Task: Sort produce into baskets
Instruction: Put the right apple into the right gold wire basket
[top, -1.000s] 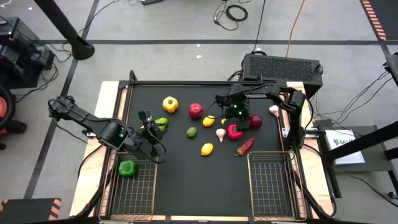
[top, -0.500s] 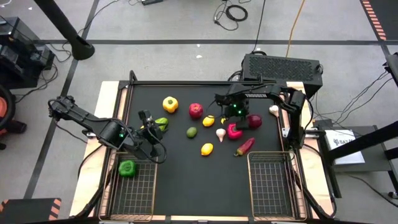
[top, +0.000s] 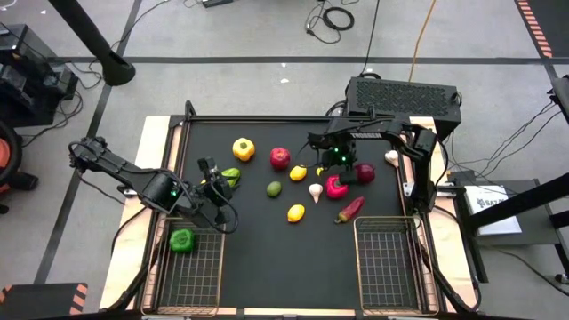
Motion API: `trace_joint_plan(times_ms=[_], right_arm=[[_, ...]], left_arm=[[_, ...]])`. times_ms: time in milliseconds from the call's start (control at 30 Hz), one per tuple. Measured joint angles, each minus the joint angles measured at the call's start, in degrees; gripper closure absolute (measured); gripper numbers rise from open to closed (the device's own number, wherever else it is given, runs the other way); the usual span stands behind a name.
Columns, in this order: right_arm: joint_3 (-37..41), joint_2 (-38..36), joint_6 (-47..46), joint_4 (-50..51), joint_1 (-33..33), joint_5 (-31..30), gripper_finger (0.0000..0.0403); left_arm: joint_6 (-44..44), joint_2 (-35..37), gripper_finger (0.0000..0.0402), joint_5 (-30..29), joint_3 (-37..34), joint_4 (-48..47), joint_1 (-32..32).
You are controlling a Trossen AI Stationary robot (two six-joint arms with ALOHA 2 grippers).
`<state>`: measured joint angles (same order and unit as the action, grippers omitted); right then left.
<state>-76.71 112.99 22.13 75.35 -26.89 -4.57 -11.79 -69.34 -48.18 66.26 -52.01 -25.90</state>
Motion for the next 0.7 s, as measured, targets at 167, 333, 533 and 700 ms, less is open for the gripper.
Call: trace_joint_plan(times_ms=[167,333,533,700], right_arm=[[0.01,0.0,0.0,1.3,0.0,-0.07,0.0064],[0.02,0.0,2.36,1.38,0.0,-0.07,0.0064],[0.15,0.0,2.33,2.02,0.0,0.19,0.0064],[3.77,-0.04,2.52,1.31,-0.04,0.7,0.0064]], left_arm=[[-0.07,0.0,0.029,0.79,0.0,0.0,-0.02],[-0.11,-0.01,0.029,1.49,0.0,0.0,0.01],[-0.11,-0.01,0.029,1.53,0.0,-0.02,0.0],[-0.09,0.0,0.029,2.84,0.0,-0.15,0.01]])
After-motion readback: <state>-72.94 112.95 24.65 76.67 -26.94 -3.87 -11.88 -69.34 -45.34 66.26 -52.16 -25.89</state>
